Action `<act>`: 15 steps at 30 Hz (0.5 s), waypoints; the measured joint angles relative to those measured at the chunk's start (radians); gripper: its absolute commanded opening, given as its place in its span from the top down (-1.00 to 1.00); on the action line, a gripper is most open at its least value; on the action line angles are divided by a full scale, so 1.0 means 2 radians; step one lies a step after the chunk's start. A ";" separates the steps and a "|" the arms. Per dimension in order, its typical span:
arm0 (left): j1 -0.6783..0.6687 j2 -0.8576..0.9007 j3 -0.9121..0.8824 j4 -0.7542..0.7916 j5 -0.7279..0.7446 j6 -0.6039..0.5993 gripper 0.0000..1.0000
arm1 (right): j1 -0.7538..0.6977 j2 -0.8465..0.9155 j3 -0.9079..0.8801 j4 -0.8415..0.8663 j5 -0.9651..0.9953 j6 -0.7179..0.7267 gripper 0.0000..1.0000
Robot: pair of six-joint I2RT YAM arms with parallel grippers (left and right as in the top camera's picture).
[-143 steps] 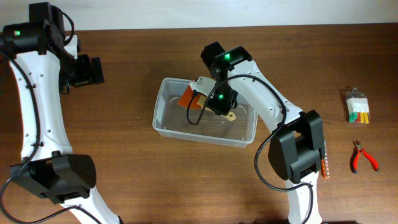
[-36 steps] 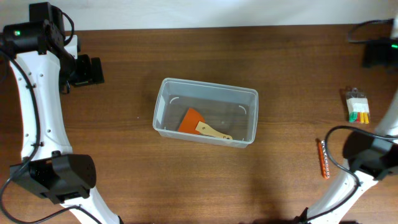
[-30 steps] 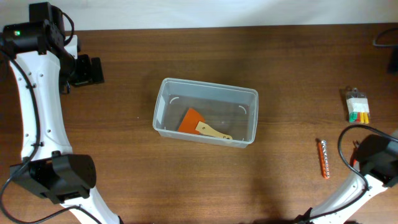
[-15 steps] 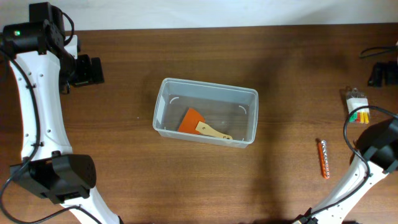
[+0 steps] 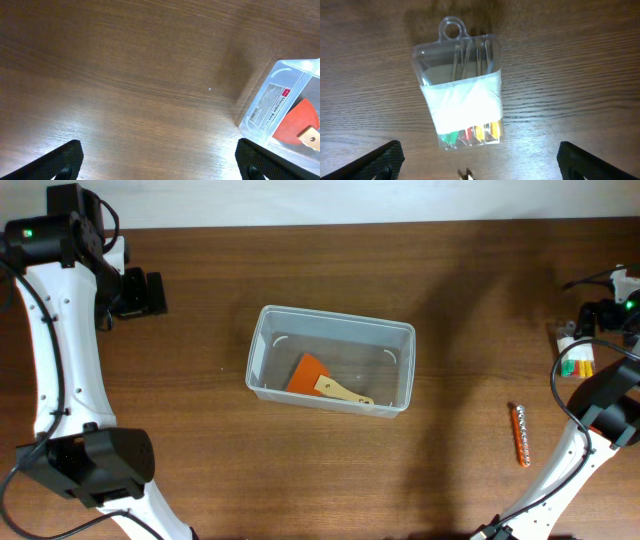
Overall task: Pack container
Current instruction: 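Lower the right gripper and grasp the blister pack's top loop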
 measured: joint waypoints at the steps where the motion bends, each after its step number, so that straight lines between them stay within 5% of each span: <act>1: 0.000 0.000 0.000 0.000 0.000 0.000 -0.98 | 0.000 0.001 -0.006 0.003 0.000 0.000 -0.97; 15: 0.000 0.000 0.000 0.000 0.000 0.000 -0.99 | 0.000 0.002 -0.101 0.043 0.006 -0.002 -0.97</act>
